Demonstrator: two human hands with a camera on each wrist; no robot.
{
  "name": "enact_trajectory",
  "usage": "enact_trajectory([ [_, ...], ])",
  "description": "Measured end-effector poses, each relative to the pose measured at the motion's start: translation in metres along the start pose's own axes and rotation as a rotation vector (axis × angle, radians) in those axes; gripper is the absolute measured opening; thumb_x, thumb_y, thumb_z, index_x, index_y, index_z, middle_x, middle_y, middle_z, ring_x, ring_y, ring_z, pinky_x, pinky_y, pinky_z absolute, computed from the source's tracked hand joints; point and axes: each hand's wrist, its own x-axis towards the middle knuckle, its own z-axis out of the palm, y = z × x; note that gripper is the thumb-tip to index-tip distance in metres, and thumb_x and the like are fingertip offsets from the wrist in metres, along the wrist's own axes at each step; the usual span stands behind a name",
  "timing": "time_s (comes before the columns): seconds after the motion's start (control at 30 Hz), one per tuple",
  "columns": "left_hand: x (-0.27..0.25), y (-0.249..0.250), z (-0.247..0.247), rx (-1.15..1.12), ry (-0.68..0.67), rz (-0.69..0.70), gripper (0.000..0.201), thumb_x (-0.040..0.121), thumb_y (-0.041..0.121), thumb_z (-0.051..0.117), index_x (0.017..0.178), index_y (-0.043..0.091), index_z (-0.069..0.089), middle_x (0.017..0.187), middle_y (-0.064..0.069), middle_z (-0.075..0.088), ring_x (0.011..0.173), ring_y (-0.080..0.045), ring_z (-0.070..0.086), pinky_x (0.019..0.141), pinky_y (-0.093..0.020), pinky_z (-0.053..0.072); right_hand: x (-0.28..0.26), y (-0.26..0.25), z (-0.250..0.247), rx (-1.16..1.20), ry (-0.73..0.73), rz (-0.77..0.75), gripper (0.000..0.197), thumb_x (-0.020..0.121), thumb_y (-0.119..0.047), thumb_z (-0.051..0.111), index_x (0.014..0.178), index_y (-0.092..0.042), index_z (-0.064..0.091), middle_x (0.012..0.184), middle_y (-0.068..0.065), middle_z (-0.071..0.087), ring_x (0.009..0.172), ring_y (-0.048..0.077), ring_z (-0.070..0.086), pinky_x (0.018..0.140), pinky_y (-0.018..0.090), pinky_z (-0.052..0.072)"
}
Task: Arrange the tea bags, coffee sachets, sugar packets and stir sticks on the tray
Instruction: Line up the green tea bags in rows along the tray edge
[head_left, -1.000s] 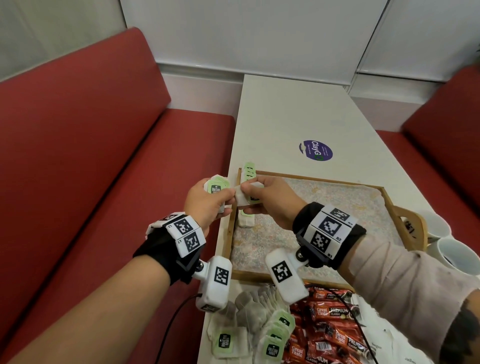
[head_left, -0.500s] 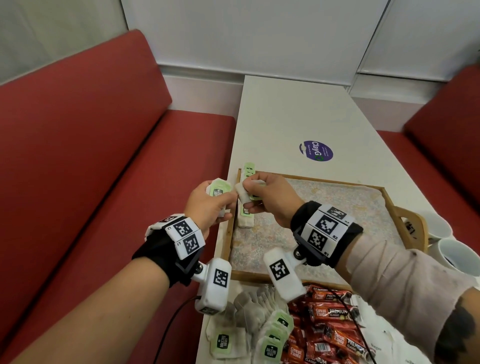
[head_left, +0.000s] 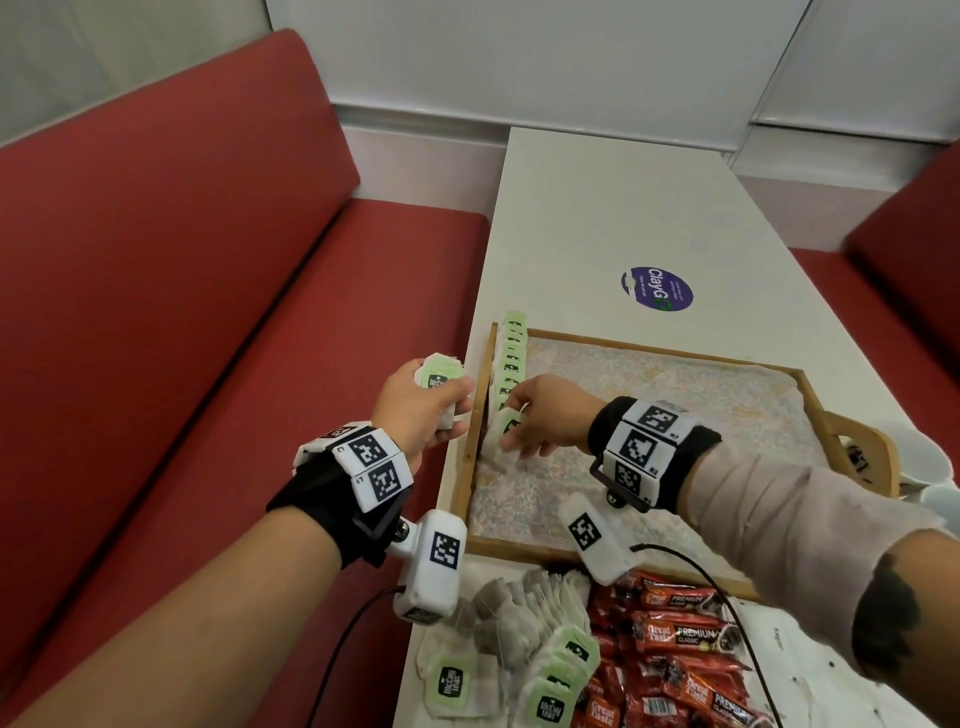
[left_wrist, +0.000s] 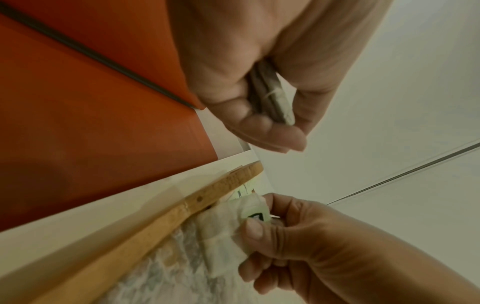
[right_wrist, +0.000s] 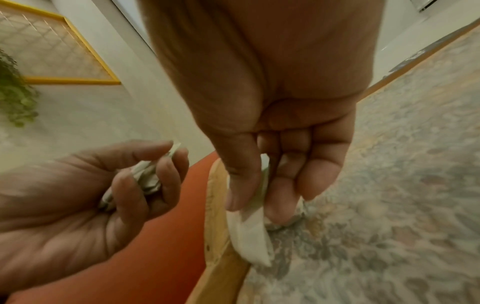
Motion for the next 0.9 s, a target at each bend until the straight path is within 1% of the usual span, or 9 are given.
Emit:
enact_trajectory([
  [0.1, 0.002, -0.002, 0.000, 0.000, -0.002, -0.003, 0.016, 0.086, 0.008, 0.066, 0.097, 0.013, 0.056, 0.080, -0.007, 0.060, 0.053, -0.007, 0.056, 0.040, -0.014, 0.042, 0.010, 0.000, 0.002, -0.081, -0.011, -0.004, 0.028, 0.077, -0.012, 0.079, 0.092, -0.010, 0.055, 0.087, 0.019, 0.072, 0.070, 0.025, 0.064, 0.062, 0.030, 0.051],
  [0.2, 0.004, -0.006, -0.002, -0.010, 0.003, -0.012, 0.016, 0.085, 0.008, 0.067, 0.095, 0.014, 0.055, 0.080, -0.006, 0.060, 0.059, -0.008, 0.058, 0.041, -0.015, 0.044, 0.017, 0.000, 0.002, -0.207, 0.069, -0.018, 0.033, 0.072, -0.014, 0.082, 0.090, -0.014, 0.055, 0.088, 0.010, 0.069, 0.075, 0.023, 0.063, 0.068, 0.032, 0.051],
  [0.27, 0.006, -0.007, -0.004, -0.020, 0.008, -0.017, 0.016, 0.085, 0.008, 0.067, 0.093, 0.016, 0.055, 0.080, -0.004, 0.060, 0.063, -0.008, 0.059, 0.042, -0.015, 0.045, 0.019, -0.001, 0.003, -0.255, 0.142, -0.031, 0.036, 0.069, -0.015, 0.083, 0.088, -0.015, 0.053, 0.082, 0.001, 0.061, 0.074, 0.021, 0.059, 0.063, 0.029, 0.047],
  [0.33, 0.007, -0.008, -0.005, -0.024, 0.010, -0.017, 0.016, 0.086, 0.008, 0.067, 0.091, 0.017, 0.055, 0.080, -0.003, 0.060, 0.065, -0.009, 0.060, 0.042, -0.016, 0.046, 0.021, -0.002, 0.004, -0.280, 0.204, -0.043, 0.038, 0.067, -0.015, 0.084, 0.085, -0.015, 0.051, 0.080, -0.002, 0.054, 0.075, 0.019, 0.055, 0.058, 0.026, 0.041],
  [0.47, 0.008, -0.007, -0.006, -0.029, 0.010, -0.006, 0.016, 0.086, 0.008, 0.067, 0.092, 0.016, 0.055, 0.080, -0.002, 0.060, 0.066, -0.009, 0.060, 0.043, -0.016, 0.047, 0.024, -0.005, 0.005, -0.284, 0.273, -0.061, 0.047, 0.063, -0.015, 0.087, 0.087, -0.014, 0.047, 0.086, 0.000, 0.053, 0.077, 0.019, 0.050, 0.051, 0.023, 0.033],
  [0.6, 0.009, -0.007, -0.006, -0.026, 0.014, -0.004, 0.016, 0.086, 0.008, 0.067, 0.092, 0.016, 0.055, 0.080, -0.003, 0.060, 0.064, -0.009, 0.060, 0.041, -0.015, 0.045, 0.024, -0.005, 0.008, -0.284, 0.285, -0.051, 0.050, 0.062, -0.017, 0.087, 0.089, -0.015, 0.045, 0.089, 0.002, 0.055, 0.078, 0.020, 0.051, 0.051, 0.023, 0.031],
  [0.67, 0.009, -0.007, -0.005, -0.022, 0.014, -0.008, 0.016, 0.086, 0.008, 0.066, 0.094, 0.016, 0.055, 0.080, -0.004, 0.060, 0.061, -0.008, 0.059, 0.041, -0.014, 0.044, 0.023, -0.004, 0.009, -0.300, 0.270, -0.032, 0.047, 0.064, -0.018, 0.085, 0.089, -0.016, 0.046, 0.093, 0.002, 0.055, 0.080, 0.020, 0.051, 0.052, 0.024, 0.033],
  [0.8, 0.008, -0.006, -0.005, -0.022, 0.012, -0.011, 0.016, 0.086, 0.008, 0.066, 0.094, 0.016, 0.055, 0.081, -0.004, 0.060, 0.061, -0.008, 0.059, 0.042, -0.014, 0.045, 0.022, -0.002, 0.010, -0.313, 0.240, -0.020, 0.034, 0.072, -0.016, 0.079, 0.087, -0.015, 0.048, 0.096, 0.003, 0.057, 0.083, 0.020, 0.053, 0.064, 0.028, 0.040],
  [0.9, 0.008, -0.004, -0.006, -0.010, 0.020, -0.019, 0.017, 0.086, 0.009, 0.066, 0.096, 0.015, 0.055, 0.082, -0.006, 0.060, 0.058, -0.008, 0.058, 0.040, -0.013, 0.043, 0.021, -0.002, 0.010, -0.239, 0.266, -0.005, 0.037, 0.069, -0.017, 0.081, 0.088, -0.015, 0.049, 0.093, 0.005, 0.062, 0.083, 0.022, 0.061, 0.068, 0.032, 0.050],
])
